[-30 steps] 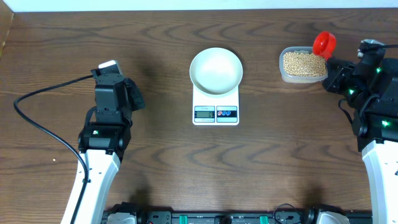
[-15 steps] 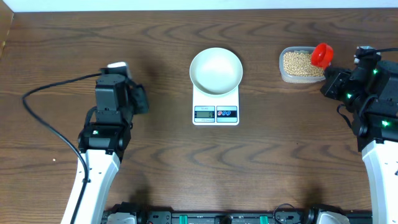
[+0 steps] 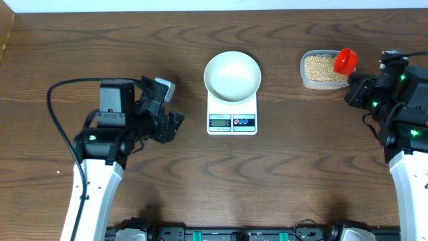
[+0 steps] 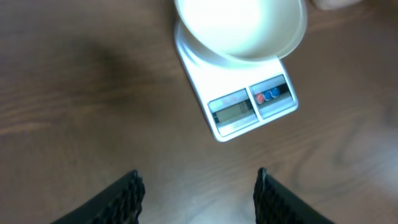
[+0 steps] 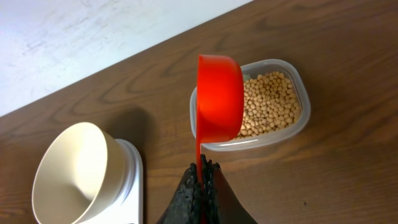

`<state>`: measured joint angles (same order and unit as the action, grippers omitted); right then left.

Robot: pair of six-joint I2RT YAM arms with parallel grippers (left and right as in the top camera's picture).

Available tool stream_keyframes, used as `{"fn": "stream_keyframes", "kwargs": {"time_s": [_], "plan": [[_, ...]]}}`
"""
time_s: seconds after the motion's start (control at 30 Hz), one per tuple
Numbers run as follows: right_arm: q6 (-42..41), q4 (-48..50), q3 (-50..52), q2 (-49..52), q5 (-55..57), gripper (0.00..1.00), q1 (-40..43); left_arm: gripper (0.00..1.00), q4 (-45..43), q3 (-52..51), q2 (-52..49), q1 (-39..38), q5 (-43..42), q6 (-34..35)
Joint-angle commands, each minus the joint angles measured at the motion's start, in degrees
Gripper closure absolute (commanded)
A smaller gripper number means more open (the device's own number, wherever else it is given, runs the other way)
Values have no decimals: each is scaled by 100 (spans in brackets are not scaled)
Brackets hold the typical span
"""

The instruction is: Scoop item into bowl and weigh 50g on scale

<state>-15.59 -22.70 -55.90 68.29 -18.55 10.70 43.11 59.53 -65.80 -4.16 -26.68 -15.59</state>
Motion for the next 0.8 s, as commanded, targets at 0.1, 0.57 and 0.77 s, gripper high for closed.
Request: {"fn": "stream_keyframes", "kwargs": {"time_s": [0.1, 0.57, 0.77], "plan": [[114, -9, -111, -35, 17, 99, 17, 45, 745, 398, -98, -109, -264, -1102], [116, -116, -109, -35, 20, 99, 17, 12, 518, 398, -1099, -374, 422, -1438], [136, -116, -109, -35, 22, 99, 17, 11, 522, 398, -1196, -374, 424, -1438]]}}
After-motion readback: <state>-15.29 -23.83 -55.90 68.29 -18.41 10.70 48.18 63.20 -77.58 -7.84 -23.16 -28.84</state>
